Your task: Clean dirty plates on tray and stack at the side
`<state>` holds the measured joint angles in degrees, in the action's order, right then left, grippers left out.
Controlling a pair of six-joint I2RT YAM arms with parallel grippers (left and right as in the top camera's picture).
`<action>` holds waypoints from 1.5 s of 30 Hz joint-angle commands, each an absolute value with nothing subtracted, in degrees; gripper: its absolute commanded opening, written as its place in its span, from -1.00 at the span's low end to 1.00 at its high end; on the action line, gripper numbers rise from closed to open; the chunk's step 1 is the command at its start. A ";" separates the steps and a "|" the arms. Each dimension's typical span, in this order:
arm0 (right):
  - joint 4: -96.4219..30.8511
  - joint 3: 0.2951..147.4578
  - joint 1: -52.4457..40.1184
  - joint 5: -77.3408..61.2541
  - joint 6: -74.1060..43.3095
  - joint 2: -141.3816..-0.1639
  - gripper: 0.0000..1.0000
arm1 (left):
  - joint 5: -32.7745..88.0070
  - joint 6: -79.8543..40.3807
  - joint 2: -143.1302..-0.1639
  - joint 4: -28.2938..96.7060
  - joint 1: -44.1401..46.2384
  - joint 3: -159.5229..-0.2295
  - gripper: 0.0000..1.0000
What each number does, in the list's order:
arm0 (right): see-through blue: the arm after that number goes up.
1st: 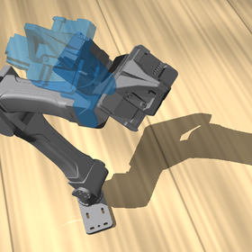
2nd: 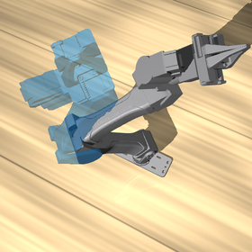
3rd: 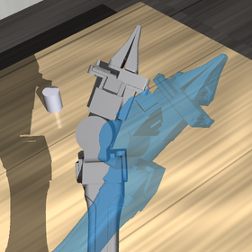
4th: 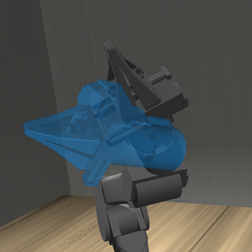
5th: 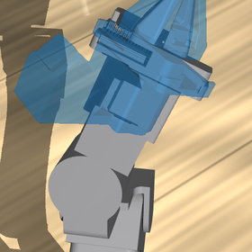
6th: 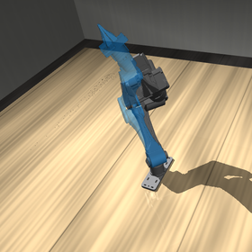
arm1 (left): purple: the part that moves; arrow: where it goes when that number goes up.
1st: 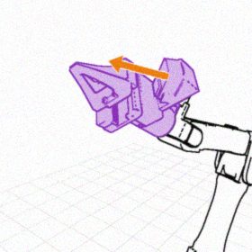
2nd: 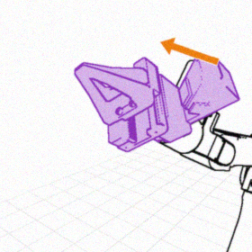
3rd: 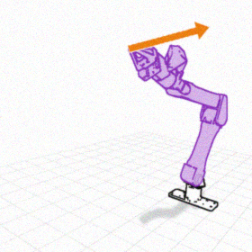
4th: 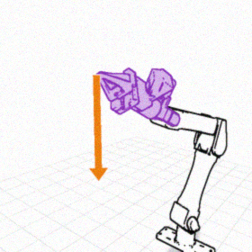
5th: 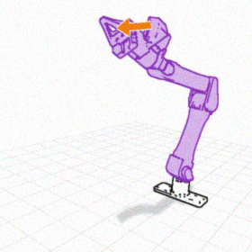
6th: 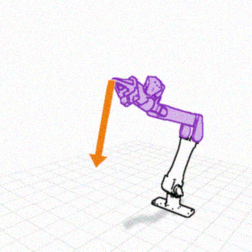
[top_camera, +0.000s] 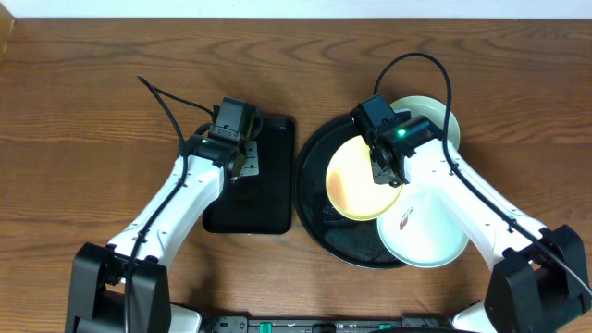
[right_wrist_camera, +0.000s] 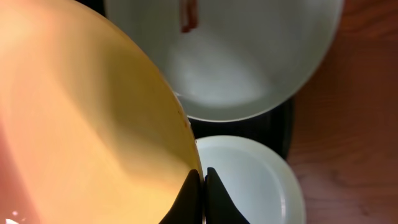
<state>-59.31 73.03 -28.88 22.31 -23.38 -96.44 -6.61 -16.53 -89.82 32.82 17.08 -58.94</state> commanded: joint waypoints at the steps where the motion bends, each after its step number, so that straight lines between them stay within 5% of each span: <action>1: -58.46 74.26 -27.77 14.72 -22.65 -95.85 -0.98 | -7.55 -16.80 -90.24 32.95 16.95 -58.59 -0.72; 45: -47.31 74.70 -24.64 -2.85 -22.72 -87.35 -0.97 | -7.57 -15.99 -79.29 30.83 15.59 -60.03 -0.73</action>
